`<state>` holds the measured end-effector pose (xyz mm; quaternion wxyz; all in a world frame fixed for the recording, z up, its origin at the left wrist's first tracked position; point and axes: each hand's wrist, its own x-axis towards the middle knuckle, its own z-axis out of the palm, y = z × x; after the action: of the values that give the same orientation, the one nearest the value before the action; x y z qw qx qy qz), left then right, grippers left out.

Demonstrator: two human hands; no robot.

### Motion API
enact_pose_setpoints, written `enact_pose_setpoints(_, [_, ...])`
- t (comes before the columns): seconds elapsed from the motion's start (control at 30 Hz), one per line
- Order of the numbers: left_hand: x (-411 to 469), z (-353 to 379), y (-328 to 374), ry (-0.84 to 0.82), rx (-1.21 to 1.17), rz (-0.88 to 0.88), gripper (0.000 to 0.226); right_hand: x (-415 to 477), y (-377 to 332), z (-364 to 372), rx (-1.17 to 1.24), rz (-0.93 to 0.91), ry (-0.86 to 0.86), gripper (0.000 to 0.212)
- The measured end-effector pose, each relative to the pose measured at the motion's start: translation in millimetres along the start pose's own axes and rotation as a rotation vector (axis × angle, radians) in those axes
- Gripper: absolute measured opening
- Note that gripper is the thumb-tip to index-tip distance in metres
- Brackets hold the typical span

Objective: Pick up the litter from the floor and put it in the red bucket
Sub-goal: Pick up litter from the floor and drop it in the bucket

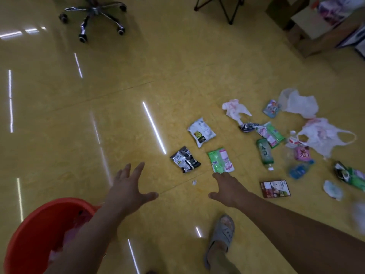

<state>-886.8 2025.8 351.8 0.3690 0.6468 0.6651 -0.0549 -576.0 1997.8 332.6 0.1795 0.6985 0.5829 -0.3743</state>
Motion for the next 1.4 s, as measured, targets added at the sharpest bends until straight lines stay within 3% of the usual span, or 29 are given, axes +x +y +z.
enact_pose_setpoints(0.33, [84,54,97,-0.045,0.033,-0.047,0.116,65,123,-32,0.094,0.061,-0.038,0.084])
enact_pose_setpoints(0.67, [149,95,169,-0.065,0.057,-0.04,0.115,137,192,-61,0.128,0.073,-0.064,0.087])
enact_pose_setpoints(1.07, [263,200,111,-0.195,0.276,-0.006,0.122,261,212,39,0.134,0.127,-0.046,0.105])
enact_pose_setpoints(1.4, [369,288,48,-0.174,0.324,0.068,0.123,378,217,122,0.107,0.124,0.045,0.116])
